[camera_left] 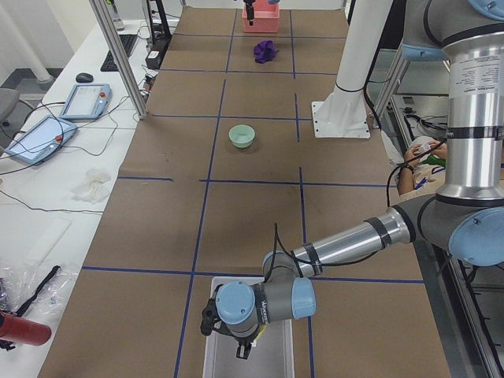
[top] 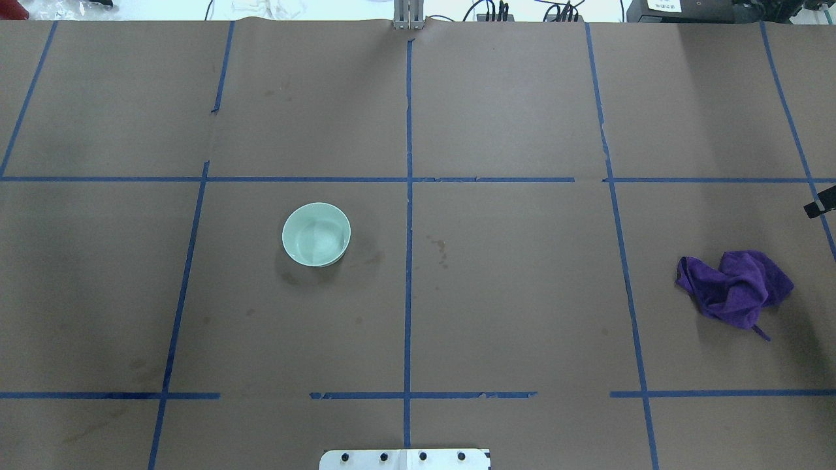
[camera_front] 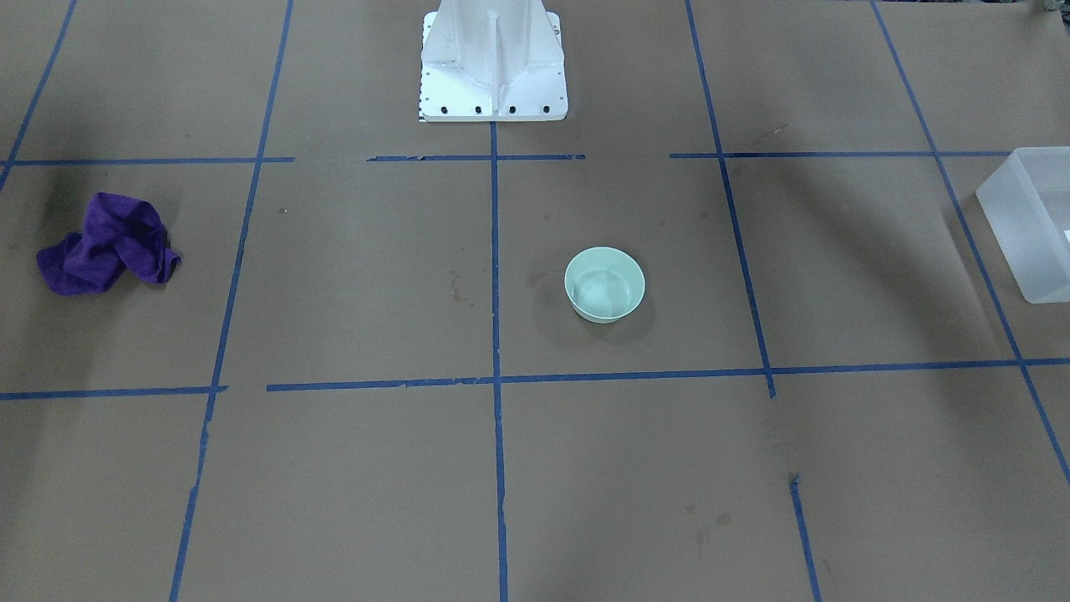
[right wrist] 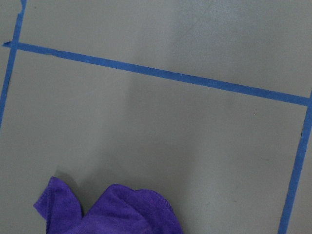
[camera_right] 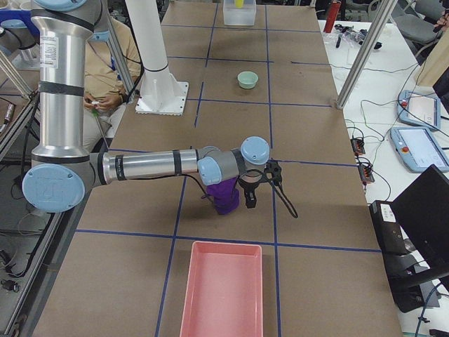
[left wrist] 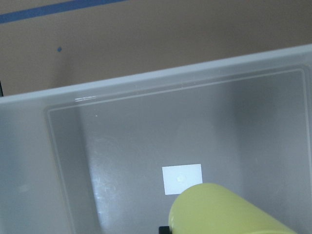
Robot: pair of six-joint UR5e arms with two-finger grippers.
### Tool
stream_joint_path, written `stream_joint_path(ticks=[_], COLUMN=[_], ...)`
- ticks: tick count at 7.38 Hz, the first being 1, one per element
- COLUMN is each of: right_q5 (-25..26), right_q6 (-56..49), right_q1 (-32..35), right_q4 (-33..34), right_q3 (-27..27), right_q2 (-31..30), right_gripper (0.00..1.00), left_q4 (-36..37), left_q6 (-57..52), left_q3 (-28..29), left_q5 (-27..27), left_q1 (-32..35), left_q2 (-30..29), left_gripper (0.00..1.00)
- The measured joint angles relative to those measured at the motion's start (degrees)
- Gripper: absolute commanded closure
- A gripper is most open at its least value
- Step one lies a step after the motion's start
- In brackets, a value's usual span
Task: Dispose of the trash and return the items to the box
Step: 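Carry the yellow cup over the white bin and release it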
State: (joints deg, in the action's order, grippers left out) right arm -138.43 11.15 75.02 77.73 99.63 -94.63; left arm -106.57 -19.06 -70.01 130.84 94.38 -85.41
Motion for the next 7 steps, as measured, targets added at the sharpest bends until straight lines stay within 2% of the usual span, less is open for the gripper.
stream_joint_path(ticks=[5, 6, 7], right_q5=[0.0, 0.0, 0.0], right_q6=[-0.1, -0.1, -0.1], right_q1=[0.0, -0.1, -0.1], right_q4=[-0.1, -0.1, 0.0], right_q3=[0.0, 0.0, 0.0], right_q2=[0.0, 0.0, 0.0], right_gripper=[0.00, 0.00, 0.00], left_q4=[-7.5, -7.8, -7.9], left_q6=[0.2, 0.2, 0.2], left_q3=[6.5, 7.1, 7.6], left_q5=[4.2, 4.4, 4.4], left_q1=[-0.7, -0.9, -0.9], left_q2=[0.2, 0.2, 0.2], left_gripper=[1.00, 0.83, 0.75])
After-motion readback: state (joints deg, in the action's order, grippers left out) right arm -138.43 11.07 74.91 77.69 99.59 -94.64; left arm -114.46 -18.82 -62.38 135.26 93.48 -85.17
